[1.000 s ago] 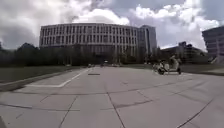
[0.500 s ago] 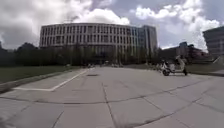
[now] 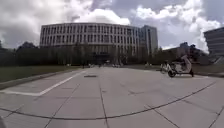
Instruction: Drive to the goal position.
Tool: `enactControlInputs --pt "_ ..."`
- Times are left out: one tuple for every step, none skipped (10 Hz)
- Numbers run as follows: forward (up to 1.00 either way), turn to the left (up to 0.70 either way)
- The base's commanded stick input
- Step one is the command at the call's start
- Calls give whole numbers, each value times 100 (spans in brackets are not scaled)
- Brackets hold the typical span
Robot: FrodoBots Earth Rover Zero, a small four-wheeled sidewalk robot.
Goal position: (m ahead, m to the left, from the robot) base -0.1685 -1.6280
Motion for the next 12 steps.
enactControlInputs --pt "100 0" --pt "100 0" --pt "100 0" --pt "100 0" --pt "100 0" --pt "100 0" --pt "100 0" --pt "100 0" --pt "100 0" --pt "100 0" --pt "100 0" --pt "100 0"
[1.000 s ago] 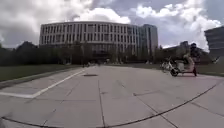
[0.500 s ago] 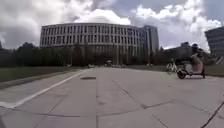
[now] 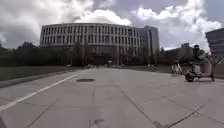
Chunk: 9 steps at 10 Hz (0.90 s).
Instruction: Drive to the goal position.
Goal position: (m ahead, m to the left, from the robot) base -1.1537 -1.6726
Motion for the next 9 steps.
enactControlInputs --pt "100 0" --pt "100 0" --pt "100 0" --pt "100 0" --pt "100 0" --pt "100 0" --pt "100 0" --pt "100 0" --pt "100 0"
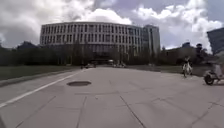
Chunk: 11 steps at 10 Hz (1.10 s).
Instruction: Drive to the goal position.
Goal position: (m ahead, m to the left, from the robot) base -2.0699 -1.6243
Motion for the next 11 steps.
enactControlInputs --pt "100 0" --pt "100 0" --pt "100 0" --pt "100 0" --pt "100 0" --pt "100 0" --pt "100 0" --pt "100 0" --pt "100 0" --pt "100 0" --pt "100 0"
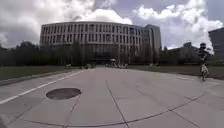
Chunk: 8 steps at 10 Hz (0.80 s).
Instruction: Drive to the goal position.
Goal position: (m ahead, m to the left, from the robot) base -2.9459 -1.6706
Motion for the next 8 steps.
enactControlInputs --pt "100 0" --pt "100 0" --pt "100 0" --pt "100 0" --pt "100 0" --pt "100 0" --pt "100 0" --pt "100 0"
